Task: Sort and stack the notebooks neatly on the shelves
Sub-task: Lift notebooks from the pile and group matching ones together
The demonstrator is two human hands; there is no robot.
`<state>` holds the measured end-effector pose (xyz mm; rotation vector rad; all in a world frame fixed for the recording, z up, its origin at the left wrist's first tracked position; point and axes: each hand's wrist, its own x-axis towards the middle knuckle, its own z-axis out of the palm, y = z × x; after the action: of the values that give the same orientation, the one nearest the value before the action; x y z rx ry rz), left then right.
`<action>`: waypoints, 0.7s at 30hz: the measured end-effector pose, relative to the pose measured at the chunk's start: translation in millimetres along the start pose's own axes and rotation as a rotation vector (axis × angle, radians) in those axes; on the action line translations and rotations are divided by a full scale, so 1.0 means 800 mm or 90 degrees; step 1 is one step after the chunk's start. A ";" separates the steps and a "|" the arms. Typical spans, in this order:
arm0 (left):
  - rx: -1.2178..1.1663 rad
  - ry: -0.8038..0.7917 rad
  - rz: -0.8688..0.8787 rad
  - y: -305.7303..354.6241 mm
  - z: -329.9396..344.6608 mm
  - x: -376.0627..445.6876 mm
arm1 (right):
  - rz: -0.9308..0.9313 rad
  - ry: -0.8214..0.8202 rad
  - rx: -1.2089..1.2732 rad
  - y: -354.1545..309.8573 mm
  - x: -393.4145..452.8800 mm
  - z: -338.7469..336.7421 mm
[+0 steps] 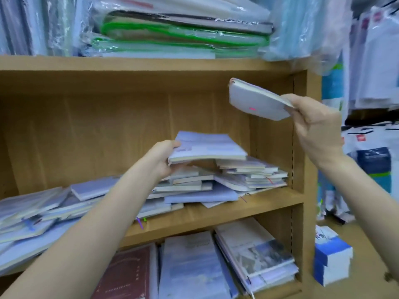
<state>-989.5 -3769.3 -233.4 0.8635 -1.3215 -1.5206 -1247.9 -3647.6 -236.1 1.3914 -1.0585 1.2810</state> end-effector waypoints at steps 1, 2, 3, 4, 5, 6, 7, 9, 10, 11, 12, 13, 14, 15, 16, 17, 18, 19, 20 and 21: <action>-0.021 -0.005 0.000 0.000 0.015 0.006 | -0.012 0.009 0.019 0.000 -0.003 0.004; -0.030 -0.013 0.001 0.000 0.033 0.011 | -0.031 0.010 0.036 -0.001 -0.006 0.010; -0.036 -0.023 0.007 0.000 0.052 0.015 | -0.055 0.005 0.038 0.000 -0.010 0.016; -0.047 -0.036 0.016 -0.002 0.071 0.019 | -0.079 -0.004 0.024 0.003 -0.014 0.022; -0.063 -0.045 0.025 -0.006 0.087 0.027 | -0.103 -0.016 0.000 0.010 -0.019 0.027; -0.083 -0.050 0.030 -0.011 0.101 0.036 | -0.119 -0.027 -0.017 0.019 -0.023 0.031; -0.096 -0.040 0.033 -0.016 0.109 0.046 | -0.117 -0.038 -0.020 0.029 -0.028 0.034; -0.108 -0.015 0.031 -0.027 0.120 0.069 | -0.103 -0.063 -0.011 0.050 -0.039 0.039; -0.109 -0.005 0.030 -0.031 0.124 0.080 | -0.105 -0.066 -0.021 0.060 -0.042 0.042; -0.100 0.008 0.029 -0.033 0.127 0.092 | -0.112 -0.058 -0.044 0.070 -0.042 0.045; -0.080 0.021 0.030 -0.036 0.129 0.104 | -0.121 -0.040 -0.073 0.079 -0.040 0.048; -0.057 0.035 0.029 -0.038 0.129 0.115 | -0.122 -0.013 -0.100 0.085 -0.033 0.050; -0.026 0.054 0.027 -0.039 0.128 0.124 | -0.112 0.018 -0.115 0.090 -0.022 0.050; 0.014 0.079 0.032 -0.042 0.124 0.131 | -0.096 0.045 -0.118 0.093 -0.011 0.050; 0.044 0.096 0.025 -0.047 0.118 0.138 | -0.091 0.069 -0.114 0.094 0.000 0.050; 0.058 0.102 0.010 -0.052 0.113 0.142 | -0.101 0.083 -0.111 0.093 0.007 0.052; 0.049 0.097 -0.009 -0.059 0.109 0.144 | -0.114 0.086 -0.109 0.091 0.009 0.057; 0.044 0.087 -0.025 -0.066 0.107 0.145 | -0.121 0.081 -0.106 0.089 0.006 0.065; 0.054 0.078 -0.031 -0.072 0.108 0.145 | -0.119 0.062 -0.093 0.086 -0.002 0.076; 0.078 0.076 -0.027 -0.076 0.112 0.147 | -0.102 0.025 -0.067 0.085 -0.015 0.088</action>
<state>-1123.3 -3849.1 -270.4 1.0495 -1.3255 -1.4088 -1302.0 -3729.1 -243.9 1.3378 -0.9532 1.1169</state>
